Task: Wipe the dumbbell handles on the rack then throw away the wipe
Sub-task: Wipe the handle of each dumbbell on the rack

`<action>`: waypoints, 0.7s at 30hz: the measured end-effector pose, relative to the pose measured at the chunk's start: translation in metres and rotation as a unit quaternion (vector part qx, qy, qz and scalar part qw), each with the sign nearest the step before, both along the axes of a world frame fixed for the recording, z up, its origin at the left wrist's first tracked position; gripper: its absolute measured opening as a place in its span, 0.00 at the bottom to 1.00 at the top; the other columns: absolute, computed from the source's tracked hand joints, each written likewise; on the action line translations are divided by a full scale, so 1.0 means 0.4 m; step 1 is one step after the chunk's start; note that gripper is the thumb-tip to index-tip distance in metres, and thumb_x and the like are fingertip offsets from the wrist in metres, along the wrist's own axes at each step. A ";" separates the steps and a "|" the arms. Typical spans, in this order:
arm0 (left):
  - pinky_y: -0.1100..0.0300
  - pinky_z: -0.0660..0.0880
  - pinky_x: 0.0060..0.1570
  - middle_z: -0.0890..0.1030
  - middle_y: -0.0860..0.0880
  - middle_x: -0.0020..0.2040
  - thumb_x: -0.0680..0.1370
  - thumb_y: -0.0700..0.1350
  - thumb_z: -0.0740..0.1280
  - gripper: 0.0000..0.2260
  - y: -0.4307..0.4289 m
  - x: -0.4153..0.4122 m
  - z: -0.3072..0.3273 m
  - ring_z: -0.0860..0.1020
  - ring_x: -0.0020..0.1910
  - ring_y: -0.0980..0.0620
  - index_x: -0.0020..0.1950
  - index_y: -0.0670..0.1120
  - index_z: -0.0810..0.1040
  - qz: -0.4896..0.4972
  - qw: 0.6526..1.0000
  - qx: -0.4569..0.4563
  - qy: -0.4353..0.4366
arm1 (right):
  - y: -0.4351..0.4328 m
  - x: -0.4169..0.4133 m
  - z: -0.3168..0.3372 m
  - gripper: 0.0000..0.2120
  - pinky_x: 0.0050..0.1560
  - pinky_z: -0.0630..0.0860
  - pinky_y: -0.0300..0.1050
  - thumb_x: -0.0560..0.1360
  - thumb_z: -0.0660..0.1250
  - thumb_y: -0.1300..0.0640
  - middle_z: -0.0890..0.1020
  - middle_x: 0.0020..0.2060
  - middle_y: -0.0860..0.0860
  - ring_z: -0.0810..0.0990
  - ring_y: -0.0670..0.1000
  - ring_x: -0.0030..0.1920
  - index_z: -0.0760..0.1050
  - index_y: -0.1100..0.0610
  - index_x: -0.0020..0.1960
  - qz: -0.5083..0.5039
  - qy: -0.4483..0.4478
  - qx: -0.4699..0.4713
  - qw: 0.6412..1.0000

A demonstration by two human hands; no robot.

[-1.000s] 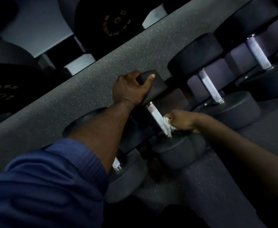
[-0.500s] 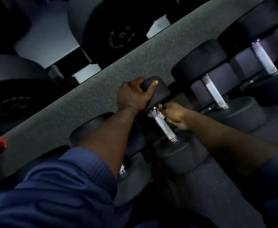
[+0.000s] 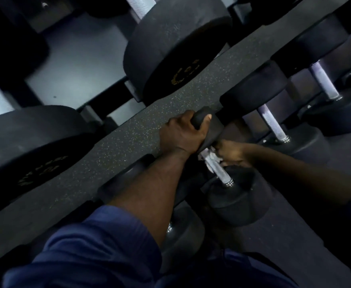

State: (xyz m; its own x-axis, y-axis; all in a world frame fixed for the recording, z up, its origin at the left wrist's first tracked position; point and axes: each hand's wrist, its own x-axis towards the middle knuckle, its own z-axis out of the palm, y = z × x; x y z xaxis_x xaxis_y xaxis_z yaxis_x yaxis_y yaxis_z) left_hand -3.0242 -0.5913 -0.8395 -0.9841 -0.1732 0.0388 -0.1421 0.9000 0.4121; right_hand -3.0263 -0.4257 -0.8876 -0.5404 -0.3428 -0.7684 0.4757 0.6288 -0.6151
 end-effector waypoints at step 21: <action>0.50 0.81 0.50 0.87 0.49 0.48 0.74 0.75 0.60 0.27 0.006 0.001 -0.033 0.85 0.49 0.42 0.57 0.57 0.84 0.048 0.998 -0.005 0.038 | 0.093 0.056 -0.047 0.11 0.55 0.74 0.47 0.81 0.63 0.56 0.82 0.57 0.59 0.81 0.60 0.57 0.78 0.61 0.58 0.356 0.197 0.189 0.894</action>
State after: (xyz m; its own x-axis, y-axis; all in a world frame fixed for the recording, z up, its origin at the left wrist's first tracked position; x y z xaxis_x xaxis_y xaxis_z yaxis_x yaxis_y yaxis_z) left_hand -3.0238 -0.5888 -0.8526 -0.9572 -0.2657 0.1147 -0.1966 0.8879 0.4159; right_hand -3.0040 -0.3885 -0.9064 -0.5432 -0.4641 -0.6997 -0.3340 0.8840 -0.3270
